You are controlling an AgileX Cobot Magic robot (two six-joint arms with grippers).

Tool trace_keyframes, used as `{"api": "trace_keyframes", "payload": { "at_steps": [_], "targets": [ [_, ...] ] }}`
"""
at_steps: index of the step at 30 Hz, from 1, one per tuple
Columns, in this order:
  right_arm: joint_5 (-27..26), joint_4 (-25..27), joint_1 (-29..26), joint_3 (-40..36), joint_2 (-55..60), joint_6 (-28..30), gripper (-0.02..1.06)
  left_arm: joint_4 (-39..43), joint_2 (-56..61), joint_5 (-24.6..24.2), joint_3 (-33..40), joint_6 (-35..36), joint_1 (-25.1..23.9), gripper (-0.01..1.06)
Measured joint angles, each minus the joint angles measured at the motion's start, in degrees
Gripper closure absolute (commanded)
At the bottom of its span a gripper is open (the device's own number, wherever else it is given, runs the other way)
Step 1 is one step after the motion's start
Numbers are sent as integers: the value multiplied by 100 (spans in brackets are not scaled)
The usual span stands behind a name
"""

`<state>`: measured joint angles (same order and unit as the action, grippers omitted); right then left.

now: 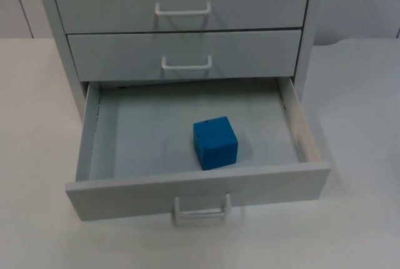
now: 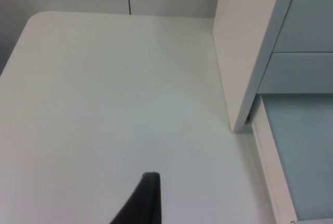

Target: Open the drawer with the left hand, place the block into the drawer with the right hand, then close the drawer with the left hand.

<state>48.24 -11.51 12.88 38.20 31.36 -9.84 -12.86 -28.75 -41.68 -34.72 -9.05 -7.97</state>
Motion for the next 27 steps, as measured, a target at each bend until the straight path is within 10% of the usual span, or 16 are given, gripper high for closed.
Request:
{"api": "trace_keyframes", "payload": {
  "at_steps": [4, 9, 13, 20, 27],
  "targets": [
    [-116, -14, 0, 0, 0, 0, 30, -112, -11, -33, 0, 0, 0, 11],
    [-462, -18, 0, 0, 0, 0, 30, -772, -483, -122, -175, -481, 0, 80],
    [-655, -18, 0, 0, 0, 0, 30, -2446, -1269, -232, -432, -2090, 0, 106],
    [-677, -18, 0, 0, 0, 0, 30, -3468, -2461, -767, -933, -3149, 93, 105],
    [-801, -28, 0, -99, 0, 0, 30, -2247, -3555, -294, -1661, -2251, 1755, 105]
  ]
}}
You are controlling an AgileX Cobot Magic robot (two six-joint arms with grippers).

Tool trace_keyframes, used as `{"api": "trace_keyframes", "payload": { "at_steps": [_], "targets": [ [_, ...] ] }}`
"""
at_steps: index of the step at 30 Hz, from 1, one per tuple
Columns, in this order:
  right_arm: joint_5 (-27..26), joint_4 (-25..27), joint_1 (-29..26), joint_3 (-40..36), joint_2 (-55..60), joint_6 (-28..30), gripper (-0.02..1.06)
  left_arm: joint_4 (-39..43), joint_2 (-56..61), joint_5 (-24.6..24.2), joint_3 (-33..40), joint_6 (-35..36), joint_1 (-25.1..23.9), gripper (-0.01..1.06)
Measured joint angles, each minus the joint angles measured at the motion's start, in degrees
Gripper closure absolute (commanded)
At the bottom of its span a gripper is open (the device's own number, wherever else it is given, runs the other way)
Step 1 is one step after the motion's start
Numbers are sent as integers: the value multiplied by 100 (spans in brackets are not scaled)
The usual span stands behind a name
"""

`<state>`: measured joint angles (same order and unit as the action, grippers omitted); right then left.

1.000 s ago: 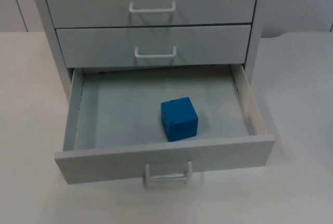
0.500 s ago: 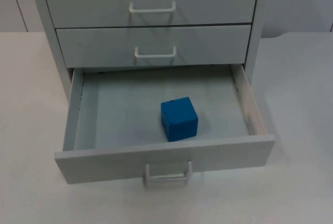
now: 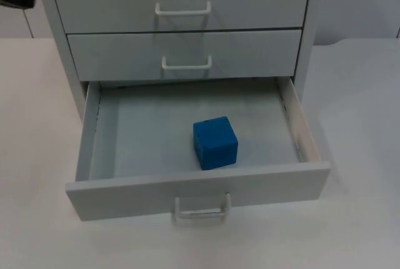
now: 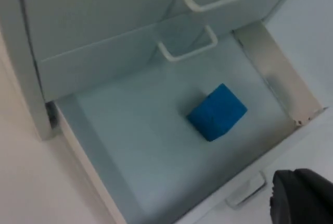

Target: Open the drawer with the left hand, place the block into the drawer with the right hand, then close the drawer with the left hand.

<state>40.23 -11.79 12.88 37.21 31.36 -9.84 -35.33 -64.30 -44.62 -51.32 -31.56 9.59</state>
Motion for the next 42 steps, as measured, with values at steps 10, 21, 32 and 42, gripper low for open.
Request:
{"api": "trace_keyframes", "payload": {
  "at_steps": [10, 21, 32, 42],
  "targets": [
    [-13, -12, 0, -225, 0, 0, 30, 4286, -1058, 315, -342, 3309, 2831, 105],
    [-27, -12, 0, -225, 0, 0, 30, 6414, -2557, 299, -342, 4440, 4522, 105],
    [-54, -12, 0, -225, 0, 0, 30, 7815, -3703, 299, -345, 5142, 5156, 105],
    [-54, -1, 0, -225, 0, 0, 30, 9136, -4577, 333, -354, 5941, 5532, 105]
  ]
}}
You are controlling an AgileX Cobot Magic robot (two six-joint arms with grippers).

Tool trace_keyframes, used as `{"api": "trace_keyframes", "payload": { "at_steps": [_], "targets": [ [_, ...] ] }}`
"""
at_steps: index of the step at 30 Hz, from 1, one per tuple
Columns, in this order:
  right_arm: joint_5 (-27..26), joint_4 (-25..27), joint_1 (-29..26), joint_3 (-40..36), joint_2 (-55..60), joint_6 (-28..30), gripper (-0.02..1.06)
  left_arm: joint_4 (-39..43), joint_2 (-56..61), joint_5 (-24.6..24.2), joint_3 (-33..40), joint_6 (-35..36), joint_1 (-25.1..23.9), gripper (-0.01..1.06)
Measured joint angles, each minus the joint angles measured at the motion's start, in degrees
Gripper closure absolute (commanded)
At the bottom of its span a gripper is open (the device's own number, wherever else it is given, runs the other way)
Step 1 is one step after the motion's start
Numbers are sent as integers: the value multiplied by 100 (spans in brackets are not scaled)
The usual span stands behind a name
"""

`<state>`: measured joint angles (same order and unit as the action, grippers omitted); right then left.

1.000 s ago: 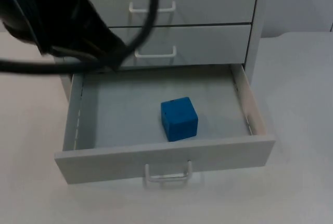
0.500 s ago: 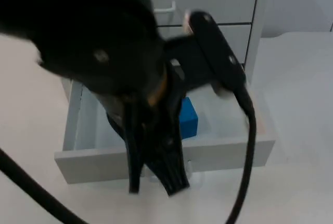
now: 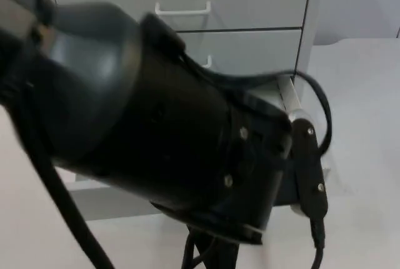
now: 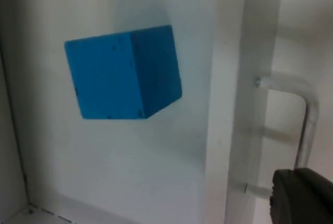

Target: Open the drawer with the left hand, place the block into the drawer with the right hand, then close the drawer with the left hand.

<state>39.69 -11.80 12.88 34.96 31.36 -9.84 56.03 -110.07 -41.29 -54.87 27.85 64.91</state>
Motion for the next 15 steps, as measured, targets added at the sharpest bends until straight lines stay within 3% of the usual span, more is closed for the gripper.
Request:
{"api": "trace_keyframes", "payload": {
  "at_steps": [6, 15],
  "targets": [
    [0, 0, 0, 0, 0, 0, 30, 198, -259, 103, 0, 133, 0, 105],
    [0, 0, 0, 0, 0, 0, 30, 1450, -683, 142, -2, 1423, 3, 105]
  ]
}}
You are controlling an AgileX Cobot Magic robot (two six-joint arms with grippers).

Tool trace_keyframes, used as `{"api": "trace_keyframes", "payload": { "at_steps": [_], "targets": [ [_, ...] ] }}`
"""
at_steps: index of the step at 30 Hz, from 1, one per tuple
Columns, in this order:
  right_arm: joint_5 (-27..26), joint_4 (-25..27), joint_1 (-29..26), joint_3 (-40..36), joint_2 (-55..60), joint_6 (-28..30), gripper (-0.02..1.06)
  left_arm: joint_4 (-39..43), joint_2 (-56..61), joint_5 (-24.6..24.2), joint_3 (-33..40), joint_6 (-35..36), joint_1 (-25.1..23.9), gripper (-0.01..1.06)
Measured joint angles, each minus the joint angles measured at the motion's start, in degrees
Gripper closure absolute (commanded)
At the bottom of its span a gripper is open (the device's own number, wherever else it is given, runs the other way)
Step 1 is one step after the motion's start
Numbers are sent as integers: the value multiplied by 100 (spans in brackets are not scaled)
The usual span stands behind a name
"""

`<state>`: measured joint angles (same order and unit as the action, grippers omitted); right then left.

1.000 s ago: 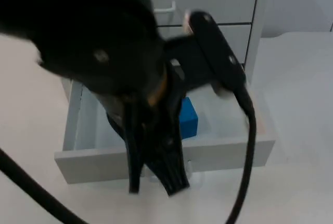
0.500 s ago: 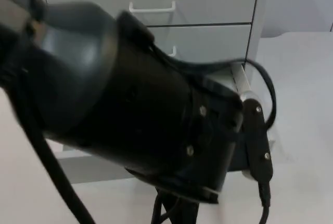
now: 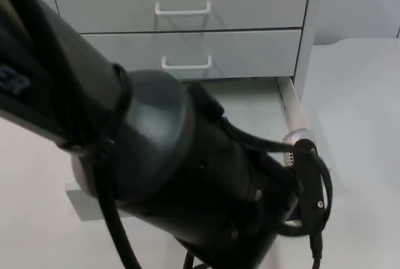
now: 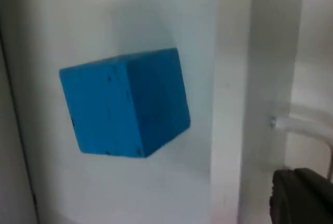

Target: Open the drawer with the left hand, place the block into the drawer with the right hand, then close the drawer with the left hand.

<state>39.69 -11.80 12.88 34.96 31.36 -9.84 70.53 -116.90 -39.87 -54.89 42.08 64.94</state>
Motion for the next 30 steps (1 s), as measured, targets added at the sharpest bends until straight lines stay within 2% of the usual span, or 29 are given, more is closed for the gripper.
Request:
{"api": "trace_keyframes", "payload": {
  "at_steps": [3, 10, 14, 22, 30],
  "targets": [
    [-10, 0, 0, 0, 0, 0, 30, 514, -171, 0, 0, 372, 0, 105],
    [-21, 0, 0, 0, 0, 0, 30, 931, -301, 130, 0, 1031, -114, 105],
    [-66, 0, 0, 0, 0, 0, 30, 1198, -301, 215, 36, 1647, -200, 105],
    [-103, 0, 0, 0, 0, 0, 30, 1733, -324, 301, 71, 2117, -272, 105],
    [-145, 0, 0, 0, 0, 0, 30, 2077, -313, 562, 80, 2274, -424, 105]
  ]
}}
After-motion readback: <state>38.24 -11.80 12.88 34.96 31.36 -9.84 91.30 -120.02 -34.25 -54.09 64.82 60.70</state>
